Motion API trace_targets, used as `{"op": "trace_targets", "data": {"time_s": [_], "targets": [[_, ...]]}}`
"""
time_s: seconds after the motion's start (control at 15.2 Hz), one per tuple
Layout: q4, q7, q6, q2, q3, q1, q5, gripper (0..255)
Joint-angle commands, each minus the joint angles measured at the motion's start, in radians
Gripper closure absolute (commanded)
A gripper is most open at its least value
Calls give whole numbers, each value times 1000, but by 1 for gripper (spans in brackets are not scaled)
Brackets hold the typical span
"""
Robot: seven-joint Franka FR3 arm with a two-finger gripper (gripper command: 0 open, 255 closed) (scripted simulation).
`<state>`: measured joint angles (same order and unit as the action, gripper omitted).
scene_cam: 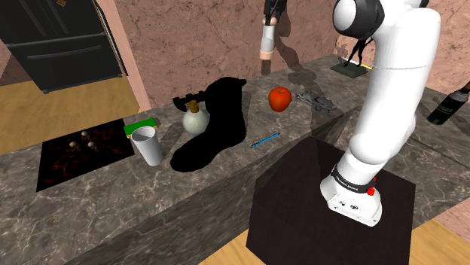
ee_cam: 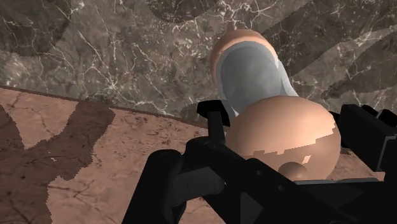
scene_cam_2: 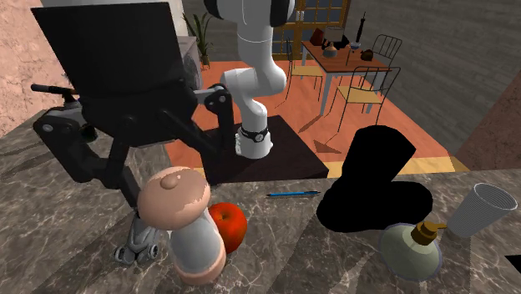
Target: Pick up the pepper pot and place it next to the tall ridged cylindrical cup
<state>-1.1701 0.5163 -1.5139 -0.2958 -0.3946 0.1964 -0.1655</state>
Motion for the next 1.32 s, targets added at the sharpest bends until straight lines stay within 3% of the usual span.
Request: {"op": "trace_targets", "data": {"time_s": [0.0, 0.07, 0.66, 1.25], "targets": [[60, 1, 42, -20, -1, 11, -9, 255], [77, 1, 53, -26, -1, 14, -11, 255], [-259, -217, -54, 233, 76, -172, 110, 255], [-423, -447, -89, 371, 195, -287, 163, 255]]}}
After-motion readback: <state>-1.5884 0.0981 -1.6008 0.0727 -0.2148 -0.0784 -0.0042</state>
